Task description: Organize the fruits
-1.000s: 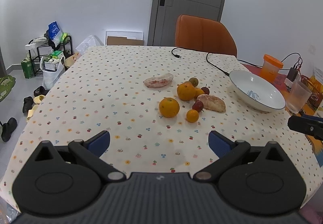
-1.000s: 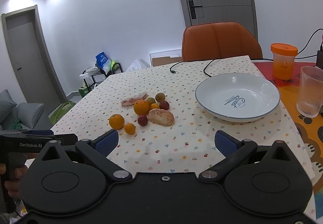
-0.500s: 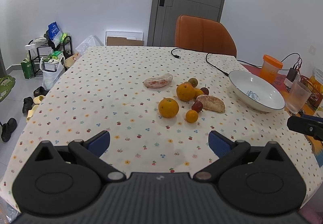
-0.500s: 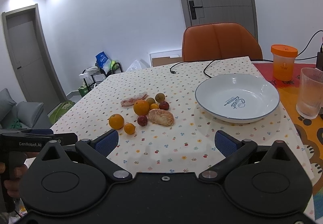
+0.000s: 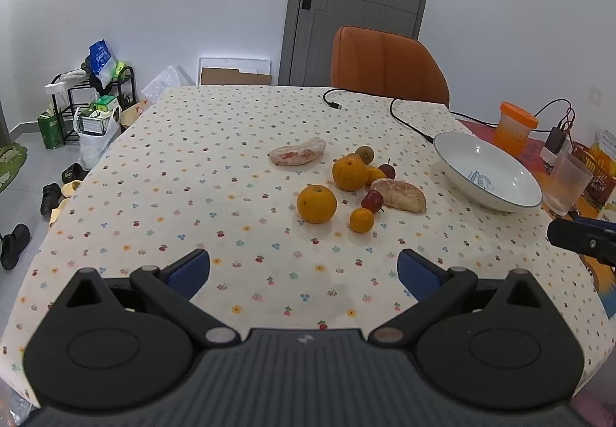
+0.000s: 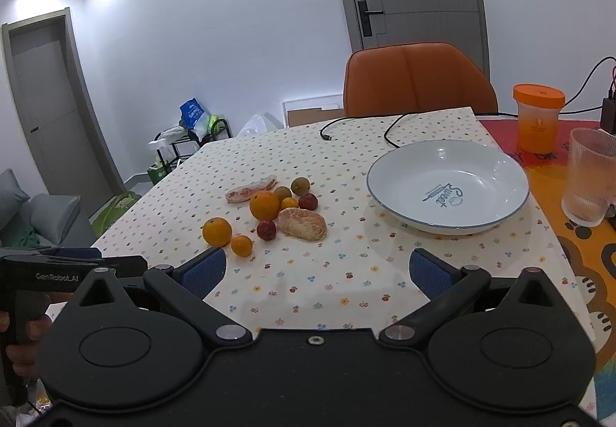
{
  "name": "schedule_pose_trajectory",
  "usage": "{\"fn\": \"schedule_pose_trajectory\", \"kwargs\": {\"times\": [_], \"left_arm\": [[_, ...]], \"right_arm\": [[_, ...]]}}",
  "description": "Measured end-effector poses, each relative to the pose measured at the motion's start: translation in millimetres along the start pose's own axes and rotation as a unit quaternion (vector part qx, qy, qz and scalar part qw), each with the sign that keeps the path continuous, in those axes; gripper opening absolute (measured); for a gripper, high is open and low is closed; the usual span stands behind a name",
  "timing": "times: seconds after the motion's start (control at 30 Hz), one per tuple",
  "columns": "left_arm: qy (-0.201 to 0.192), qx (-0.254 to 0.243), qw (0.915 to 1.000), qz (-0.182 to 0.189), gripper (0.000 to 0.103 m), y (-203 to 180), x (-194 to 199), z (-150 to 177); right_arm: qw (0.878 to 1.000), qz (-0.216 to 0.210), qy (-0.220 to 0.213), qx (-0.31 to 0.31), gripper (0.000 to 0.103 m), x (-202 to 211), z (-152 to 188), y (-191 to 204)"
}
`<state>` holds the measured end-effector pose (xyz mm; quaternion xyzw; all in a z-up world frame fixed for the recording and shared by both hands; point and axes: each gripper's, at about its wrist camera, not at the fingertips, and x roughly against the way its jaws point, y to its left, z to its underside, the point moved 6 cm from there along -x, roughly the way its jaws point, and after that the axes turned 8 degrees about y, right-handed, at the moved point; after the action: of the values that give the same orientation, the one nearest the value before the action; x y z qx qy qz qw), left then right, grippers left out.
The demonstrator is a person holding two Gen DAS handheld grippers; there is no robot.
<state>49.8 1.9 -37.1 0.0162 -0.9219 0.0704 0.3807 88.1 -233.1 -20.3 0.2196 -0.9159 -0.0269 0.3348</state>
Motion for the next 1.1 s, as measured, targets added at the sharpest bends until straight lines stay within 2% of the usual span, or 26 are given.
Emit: {"fn": "schedule_pose_trajectory", "kwargs": {"times": [0.9,1.1], "left_arm": [[0.018,0.0,0.9998,0.001,0.103,1,-25,-8],[0.018,0.0,0.9997,0.019,0.102,1,-37,-15]], "right_arm": [[1.0,-0.015,0.019,0.001,0.103,-22,-8,-9],[0.999,-0.033,0.037,0.01,0.103,-40,-9,-6]]}}
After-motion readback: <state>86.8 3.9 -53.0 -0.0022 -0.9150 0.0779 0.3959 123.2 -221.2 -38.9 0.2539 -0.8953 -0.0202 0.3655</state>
